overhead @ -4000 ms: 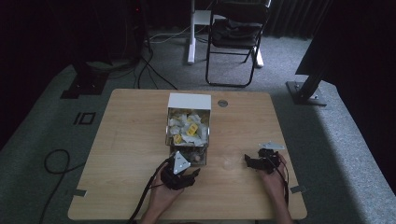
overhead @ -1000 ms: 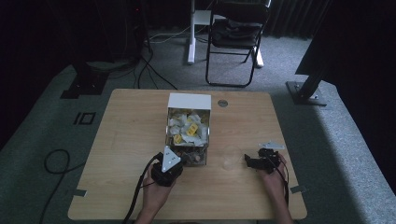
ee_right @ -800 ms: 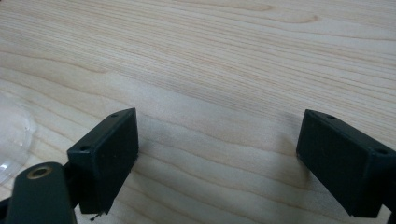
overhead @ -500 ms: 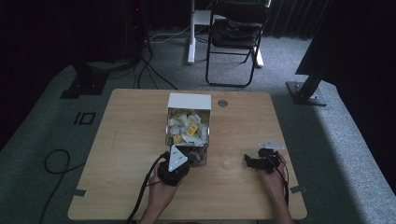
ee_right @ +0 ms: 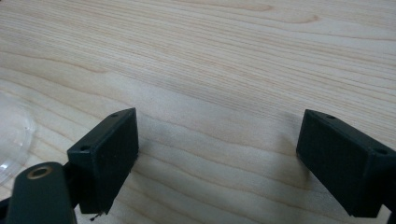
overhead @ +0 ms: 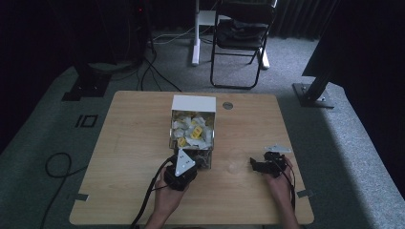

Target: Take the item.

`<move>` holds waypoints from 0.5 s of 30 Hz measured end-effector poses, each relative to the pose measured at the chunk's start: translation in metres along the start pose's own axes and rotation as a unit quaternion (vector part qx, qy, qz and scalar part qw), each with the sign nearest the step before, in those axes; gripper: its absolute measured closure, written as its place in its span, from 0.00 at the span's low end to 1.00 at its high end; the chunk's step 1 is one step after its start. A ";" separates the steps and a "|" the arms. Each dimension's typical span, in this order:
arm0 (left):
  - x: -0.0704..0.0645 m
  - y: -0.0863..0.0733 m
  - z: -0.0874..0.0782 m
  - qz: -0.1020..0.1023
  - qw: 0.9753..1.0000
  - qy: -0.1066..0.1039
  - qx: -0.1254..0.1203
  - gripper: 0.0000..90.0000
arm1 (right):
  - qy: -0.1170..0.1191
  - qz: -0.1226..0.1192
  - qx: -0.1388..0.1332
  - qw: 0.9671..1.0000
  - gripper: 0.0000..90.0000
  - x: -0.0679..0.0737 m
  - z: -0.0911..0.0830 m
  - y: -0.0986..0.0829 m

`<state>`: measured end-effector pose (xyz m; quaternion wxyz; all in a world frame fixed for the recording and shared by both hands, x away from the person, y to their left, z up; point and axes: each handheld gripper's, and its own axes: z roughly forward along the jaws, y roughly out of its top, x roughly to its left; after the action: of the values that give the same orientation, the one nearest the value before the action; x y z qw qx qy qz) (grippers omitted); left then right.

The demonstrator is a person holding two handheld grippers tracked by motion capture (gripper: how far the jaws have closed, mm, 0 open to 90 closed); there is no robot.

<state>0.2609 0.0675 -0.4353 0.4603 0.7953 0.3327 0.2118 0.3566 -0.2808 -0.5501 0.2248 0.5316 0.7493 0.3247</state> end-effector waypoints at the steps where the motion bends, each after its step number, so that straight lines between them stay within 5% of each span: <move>1: 0.000 0.001 0.000 0.002 1.000 0.000 0.001 1.00 | 0.000 0.000 0.000 1.000 0.14 0.000 0.000 0.000; 15: -0.004 0.007 0.010 0.005 1.000 -0.013 0.001 1.00 | 0.000 0.000 0.000 1.000 0.14 0.000 0.000 0.000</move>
<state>0.2667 0.0562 -0.4337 0.4632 0.8000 0.3229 0.2031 0.3566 -0.2808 -0.5501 0.2247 0.5317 0.7492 0.3249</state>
